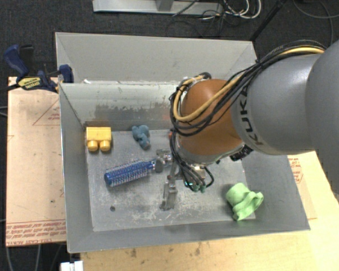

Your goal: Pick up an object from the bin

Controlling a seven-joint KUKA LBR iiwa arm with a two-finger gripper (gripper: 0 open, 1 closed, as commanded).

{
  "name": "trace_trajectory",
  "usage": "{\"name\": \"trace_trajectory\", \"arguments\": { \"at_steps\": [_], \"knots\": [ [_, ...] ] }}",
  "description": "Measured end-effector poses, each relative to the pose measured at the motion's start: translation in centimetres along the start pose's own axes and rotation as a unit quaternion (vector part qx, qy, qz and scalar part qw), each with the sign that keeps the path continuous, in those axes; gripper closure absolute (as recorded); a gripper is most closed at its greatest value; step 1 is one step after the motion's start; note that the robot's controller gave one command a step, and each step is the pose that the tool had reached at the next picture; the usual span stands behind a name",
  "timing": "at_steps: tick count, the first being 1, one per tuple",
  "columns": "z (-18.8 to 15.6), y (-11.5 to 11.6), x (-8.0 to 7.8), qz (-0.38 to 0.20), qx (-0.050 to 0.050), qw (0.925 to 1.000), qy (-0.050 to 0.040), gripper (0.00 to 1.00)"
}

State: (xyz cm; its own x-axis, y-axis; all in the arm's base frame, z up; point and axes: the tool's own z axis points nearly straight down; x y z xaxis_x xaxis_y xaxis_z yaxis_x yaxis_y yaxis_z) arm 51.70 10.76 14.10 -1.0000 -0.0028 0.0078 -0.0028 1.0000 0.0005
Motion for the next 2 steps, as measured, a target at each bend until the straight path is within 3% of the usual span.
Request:
{"name": "trace_trajectory", "arguments": {
  "at_steps": [1, 2],
  "knots": [
    [3.5, 2.3, -5.1, 0.024, -0.001, 0.9997, -0.0054, 0.0],
    [1.5, 0.5, -8.0, -0.082, 0.0, 0.9966, -0.0063, 0.0]
  ]
}}
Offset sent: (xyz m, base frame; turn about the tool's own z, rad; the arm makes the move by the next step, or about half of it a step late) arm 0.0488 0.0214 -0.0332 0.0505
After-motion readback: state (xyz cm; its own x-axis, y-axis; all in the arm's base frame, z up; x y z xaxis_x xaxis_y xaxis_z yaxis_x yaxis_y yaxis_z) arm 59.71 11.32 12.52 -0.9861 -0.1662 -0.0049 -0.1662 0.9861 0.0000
